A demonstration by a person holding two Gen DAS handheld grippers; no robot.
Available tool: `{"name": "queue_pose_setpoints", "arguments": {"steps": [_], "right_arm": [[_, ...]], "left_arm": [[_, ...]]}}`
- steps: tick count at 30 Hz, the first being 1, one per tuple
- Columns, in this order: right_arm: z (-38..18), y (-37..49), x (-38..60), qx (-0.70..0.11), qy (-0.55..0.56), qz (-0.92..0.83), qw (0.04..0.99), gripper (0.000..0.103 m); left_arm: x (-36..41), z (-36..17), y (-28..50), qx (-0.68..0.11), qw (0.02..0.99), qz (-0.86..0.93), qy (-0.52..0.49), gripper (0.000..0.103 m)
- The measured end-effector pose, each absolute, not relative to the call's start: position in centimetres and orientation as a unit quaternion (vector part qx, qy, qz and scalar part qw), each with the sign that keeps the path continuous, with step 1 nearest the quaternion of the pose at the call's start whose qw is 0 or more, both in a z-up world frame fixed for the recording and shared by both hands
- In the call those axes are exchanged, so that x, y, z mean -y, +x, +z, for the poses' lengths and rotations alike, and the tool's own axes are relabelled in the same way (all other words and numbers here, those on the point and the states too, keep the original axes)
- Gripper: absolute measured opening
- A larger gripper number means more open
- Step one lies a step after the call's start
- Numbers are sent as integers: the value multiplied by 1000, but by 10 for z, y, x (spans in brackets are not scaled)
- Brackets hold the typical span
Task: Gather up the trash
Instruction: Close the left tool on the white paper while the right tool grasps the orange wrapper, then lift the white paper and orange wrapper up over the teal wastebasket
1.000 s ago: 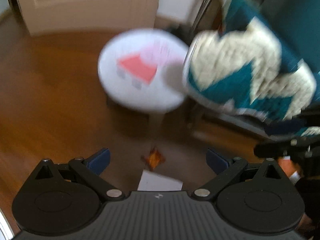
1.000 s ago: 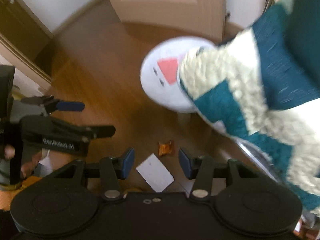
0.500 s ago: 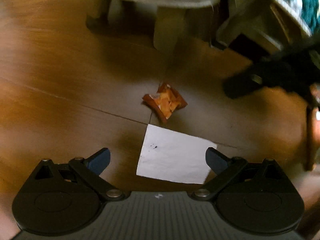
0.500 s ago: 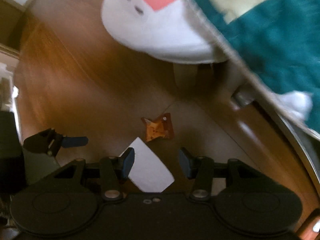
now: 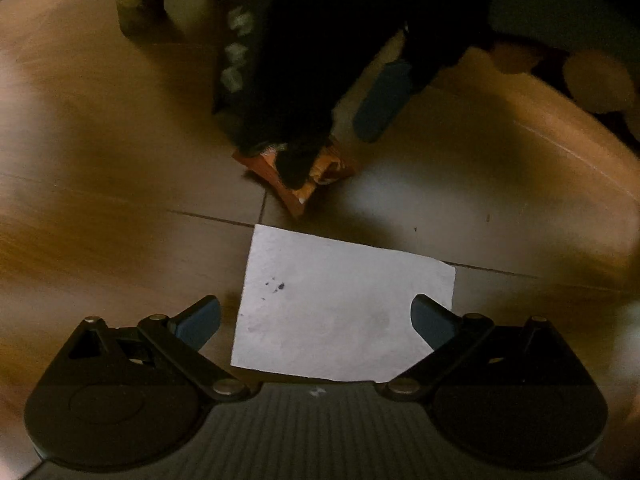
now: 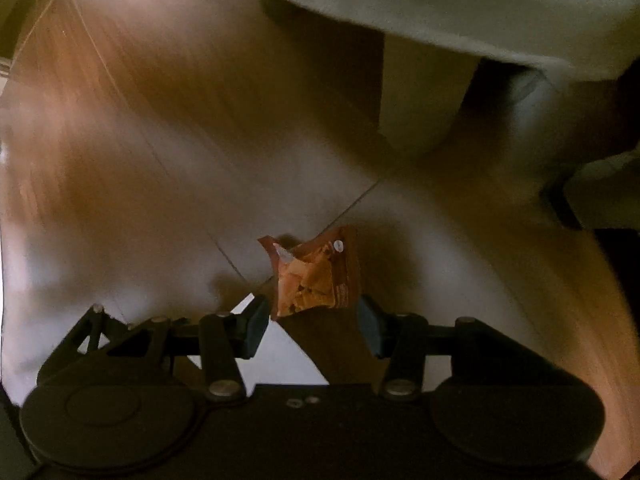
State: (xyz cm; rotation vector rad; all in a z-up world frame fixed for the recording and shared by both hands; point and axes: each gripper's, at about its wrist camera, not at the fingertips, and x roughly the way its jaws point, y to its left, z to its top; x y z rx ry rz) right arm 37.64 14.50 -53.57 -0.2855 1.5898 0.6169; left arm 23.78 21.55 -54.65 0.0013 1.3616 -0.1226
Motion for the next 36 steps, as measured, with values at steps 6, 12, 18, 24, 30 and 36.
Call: {"name": "queue_pose_setpoints", "arguments": {"steps": [6, 12, 18, 24, 30, 36], "right_arm": [[-549, 377, -159, -705, -137, 267, 643, 49], [-553, 371, -172, -695, -148, 273, 649, 51], [-552, 367, -181, -677, -169, 282, 659, 47], [-556, 359, -176, -668, -166, 284, 667, 41], [-549, 358, -161, -657, -157, 288, 679, 28], [-534, 350, -143, -639, -150, 288, 697, 26]], "left_arm": [[-215, -556, 238, -638, 769, -40, 3, 94], [-204, -557, 232, -635, 772, -21, 16, 90], [-184, -552, 225, -623, 781, -27, 33, 65], [-175, -544, 222, -613, 788, -41, 38, 29], [-179, -539, 223, -621, 782, -43, 16, 15], [-193, -534, 230, -630, 776, -28, -13, 14]]}}
